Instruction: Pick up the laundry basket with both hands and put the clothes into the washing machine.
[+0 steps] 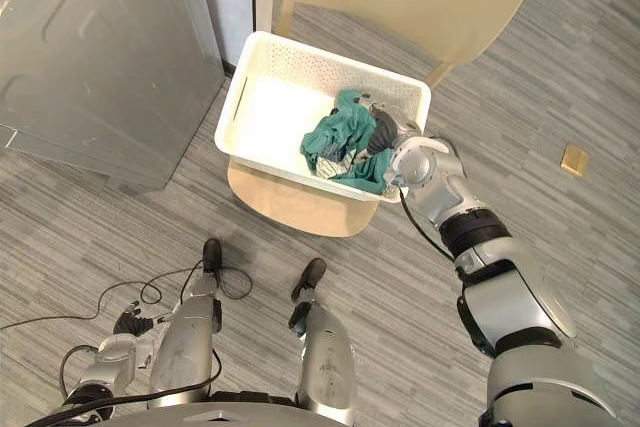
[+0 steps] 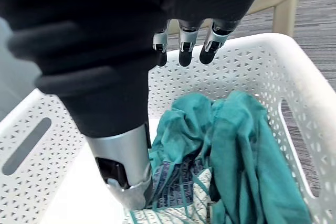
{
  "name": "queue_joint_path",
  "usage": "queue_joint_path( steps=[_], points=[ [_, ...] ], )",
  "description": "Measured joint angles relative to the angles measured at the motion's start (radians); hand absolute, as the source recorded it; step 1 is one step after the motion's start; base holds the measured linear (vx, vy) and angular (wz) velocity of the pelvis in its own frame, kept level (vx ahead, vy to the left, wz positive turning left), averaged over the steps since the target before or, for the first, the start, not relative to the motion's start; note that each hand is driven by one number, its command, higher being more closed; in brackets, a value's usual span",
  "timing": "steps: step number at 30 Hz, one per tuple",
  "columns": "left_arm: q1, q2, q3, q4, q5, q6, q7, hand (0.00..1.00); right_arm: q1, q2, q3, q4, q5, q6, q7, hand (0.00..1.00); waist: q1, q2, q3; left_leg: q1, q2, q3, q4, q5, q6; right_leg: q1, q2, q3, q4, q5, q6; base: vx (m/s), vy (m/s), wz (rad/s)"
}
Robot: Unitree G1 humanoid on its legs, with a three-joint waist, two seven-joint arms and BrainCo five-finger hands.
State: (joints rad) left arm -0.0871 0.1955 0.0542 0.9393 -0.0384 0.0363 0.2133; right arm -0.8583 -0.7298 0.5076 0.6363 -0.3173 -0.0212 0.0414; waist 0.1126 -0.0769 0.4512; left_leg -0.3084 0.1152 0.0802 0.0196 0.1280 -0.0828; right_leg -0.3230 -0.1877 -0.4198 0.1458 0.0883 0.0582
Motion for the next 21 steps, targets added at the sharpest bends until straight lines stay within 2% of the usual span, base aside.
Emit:
queue_joint_path(
  steps=[8, 18, 21],
  points=[
    [-0.048, 0.004, -0.055, -0.025, -0.041, -0.009, 0.006, 0.0, -0.08, -0.007, 0.002, 0.153, -0.044, 0.026, -0.024, 0.0, 0.0, 0.005, 0.008, -0.063, 0.001, 0.0, 0.007, 0.009, 0.0, -0.061, 0.001, 0.002, -0.001, 0.017, -0.008, -0.01, -0.003, -0.01],
    [-0.113, -0.012, -0.078, -0.026, -0.078, -0.016, 0.026, 0.0, -0.177, -0.017, 0.001, 0.276, -0.044, 0.047, -0.07, 0.0, 0.024, 0.051, 0.05, -0.174, 0.001, -0.016, 0.033, 0.026, 0.004, -0.136, 0.006, -0.012, -0.031, 0.05, -0.013, -0.01, -0.006, 0.01],
    [-0.128, -0.017, -0.08, -0.027, -0.087, -0.02, 0.037, 0.0, -0.216, -0.016, 0.001, 0.312, -0.044, 0.051, -0.076, 0.0, 0.03, 0.054, 0.052, -0.212, 0.001, -0.026, 0.039, 0.029, 0.003, -0.16, 0.013, -0.018, -0.053, 0.065, -0.017, 0.0, -0.004, 0.03]
  ],
)
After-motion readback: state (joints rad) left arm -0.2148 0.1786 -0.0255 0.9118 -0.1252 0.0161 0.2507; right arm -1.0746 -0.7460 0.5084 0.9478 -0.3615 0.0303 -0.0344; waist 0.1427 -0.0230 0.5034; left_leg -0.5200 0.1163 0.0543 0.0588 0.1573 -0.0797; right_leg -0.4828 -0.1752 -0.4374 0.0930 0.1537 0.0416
